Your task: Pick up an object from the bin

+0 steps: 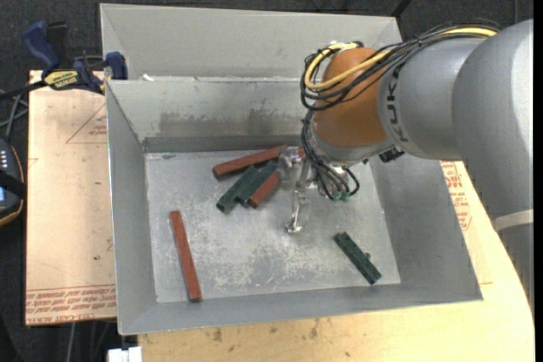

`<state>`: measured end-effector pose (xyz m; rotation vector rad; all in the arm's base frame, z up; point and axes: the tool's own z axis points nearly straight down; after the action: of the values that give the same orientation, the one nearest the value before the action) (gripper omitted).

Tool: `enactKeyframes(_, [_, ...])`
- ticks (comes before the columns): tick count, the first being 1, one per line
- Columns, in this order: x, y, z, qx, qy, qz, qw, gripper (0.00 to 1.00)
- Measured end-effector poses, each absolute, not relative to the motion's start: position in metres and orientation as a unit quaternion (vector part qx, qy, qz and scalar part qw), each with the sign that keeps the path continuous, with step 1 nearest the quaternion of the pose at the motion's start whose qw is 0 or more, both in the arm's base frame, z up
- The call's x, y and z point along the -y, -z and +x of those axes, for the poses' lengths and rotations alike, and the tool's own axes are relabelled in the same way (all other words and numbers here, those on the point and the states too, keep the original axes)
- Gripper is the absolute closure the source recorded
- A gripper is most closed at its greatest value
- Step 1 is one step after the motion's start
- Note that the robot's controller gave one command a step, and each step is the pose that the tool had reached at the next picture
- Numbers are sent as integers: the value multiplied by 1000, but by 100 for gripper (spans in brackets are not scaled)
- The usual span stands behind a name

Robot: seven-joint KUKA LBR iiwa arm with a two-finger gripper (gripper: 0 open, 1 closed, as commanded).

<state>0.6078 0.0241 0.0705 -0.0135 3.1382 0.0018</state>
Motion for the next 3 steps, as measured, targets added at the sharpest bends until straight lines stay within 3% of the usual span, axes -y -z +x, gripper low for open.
enactKeyframes(1, [-44,-77,608,-999,1,-40,1,0])
enactKeyframes(2, [-85,-76,653,-995,-1,-104,7,100])
enactKeyframes(3, [-85,-76,653,-995,-1,-104,7,100])
